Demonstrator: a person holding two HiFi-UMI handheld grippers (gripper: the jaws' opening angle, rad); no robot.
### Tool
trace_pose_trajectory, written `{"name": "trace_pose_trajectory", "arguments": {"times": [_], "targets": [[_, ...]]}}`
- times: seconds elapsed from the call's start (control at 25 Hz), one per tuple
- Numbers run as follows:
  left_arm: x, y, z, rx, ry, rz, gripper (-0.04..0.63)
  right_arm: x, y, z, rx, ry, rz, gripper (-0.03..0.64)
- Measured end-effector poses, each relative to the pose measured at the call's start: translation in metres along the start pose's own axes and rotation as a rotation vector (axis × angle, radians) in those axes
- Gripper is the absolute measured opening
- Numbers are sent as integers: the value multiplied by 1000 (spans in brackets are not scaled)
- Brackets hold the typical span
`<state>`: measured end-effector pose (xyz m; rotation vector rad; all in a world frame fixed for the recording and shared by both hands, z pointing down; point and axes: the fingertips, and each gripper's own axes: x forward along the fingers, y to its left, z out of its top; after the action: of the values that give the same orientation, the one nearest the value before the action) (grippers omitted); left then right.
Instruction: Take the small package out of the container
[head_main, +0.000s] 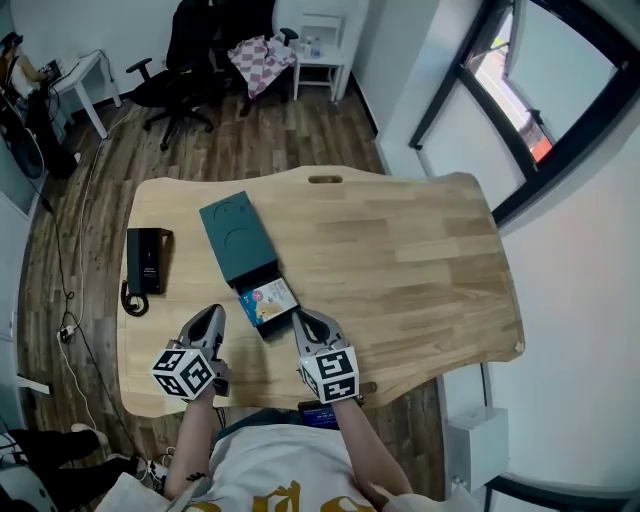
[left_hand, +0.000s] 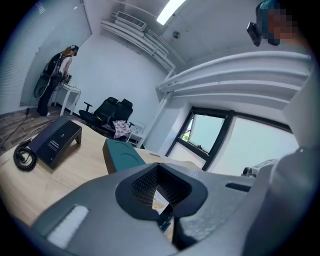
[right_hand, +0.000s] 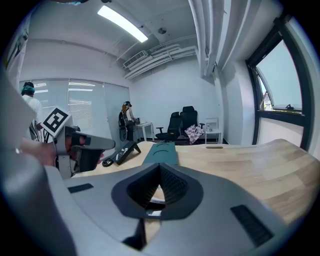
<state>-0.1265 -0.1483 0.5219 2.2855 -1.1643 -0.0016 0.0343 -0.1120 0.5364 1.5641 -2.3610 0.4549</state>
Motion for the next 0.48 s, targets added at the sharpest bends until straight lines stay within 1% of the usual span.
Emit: {"name": "trace_pose_trajectory", "arguments": {"times": [0.16, 0.28, 0.48], "targets": [[6, -6, 9, 24, -12, -15, 2, -2, -5, 5, 14, -10, -15, 5], [7, -8, 7, 21, -5, -18, 2, -5, -6, 4, 21, -13, -17, 5], [7, -6, 4, 27, 1, 2, 2, -7, -10, 4, 26, -32, -21, 5]]}}
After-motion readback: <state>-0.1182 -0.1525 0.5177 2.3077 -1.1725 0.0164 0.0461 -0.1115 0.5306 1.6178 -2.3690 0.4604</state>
